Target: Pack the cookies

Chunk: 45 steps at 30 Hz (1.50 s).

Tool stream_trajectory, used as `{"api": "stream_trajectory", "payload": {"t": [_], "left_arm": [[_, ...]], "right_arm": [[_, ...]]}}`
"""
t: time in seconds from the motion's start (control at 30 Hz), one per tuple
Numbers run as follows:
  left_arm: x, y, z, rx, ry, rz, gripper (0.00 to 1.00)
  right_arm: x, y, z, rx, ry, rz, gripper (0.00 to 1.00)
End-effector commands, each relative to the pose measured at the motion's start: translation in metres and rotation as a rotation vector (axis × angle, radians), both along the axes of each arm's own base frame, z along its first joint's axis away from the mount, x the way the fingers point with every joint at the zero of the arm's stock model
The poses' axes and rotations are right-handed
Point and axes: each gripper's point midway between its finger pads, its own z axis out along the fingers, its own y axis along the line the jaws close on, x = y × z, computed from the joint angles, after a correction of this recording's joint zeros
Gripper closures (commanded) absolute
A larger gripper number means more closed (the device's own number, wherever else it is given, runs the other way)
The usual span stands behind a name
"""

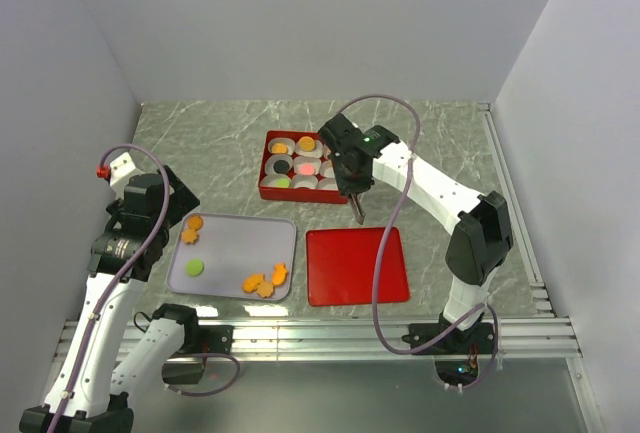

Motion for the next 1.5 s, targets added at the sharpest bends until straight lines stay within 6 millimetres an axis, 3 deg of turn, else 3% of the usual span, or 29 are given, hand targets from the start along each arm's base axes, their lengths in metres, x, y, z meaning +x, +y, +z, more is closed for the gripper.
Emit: {"api": "stream_trajectory", "payload": {"t": [0.0,0.47,0.87,1.0,1.33,1.47], "left_arm": [[0.002,-0.001,0.006,-0.004,-0.026,-0.005,0.05],[0.002,-0.002,0.007,-0.004,-0.029,-0.007,0.04],[0.001,-0.001,0.008,-0.005,-0.033,-0.003,0.03],[0.001,-0.001,0.007,-0.004,-0.029,-0.003,0.03],[0.002,-0.002,0.006,-0.005,-0.027,-0.004,0.04],[0.002,-0.002,0.006,-0.004,-0.027,-0.005,0.04]], "right_arm": [[0.012,0.002,0.015,0.056,-0.068,-0.016,0.67],[0.013,0.013,-0.007,0.087,-0.012,-0.024,0.66],[0.009,0.005,-0.018,0.043,0.005,-0.035,0.55],[0.010,0.000,-0.007,0.028,-0.019,-0.036,0.54],[0.027,-0.003,0.049,0.039,-0.122,-0.046,0.53],[0.032,-0.002,0.061,0.043,-0.137,-0.052,0.53]]}}
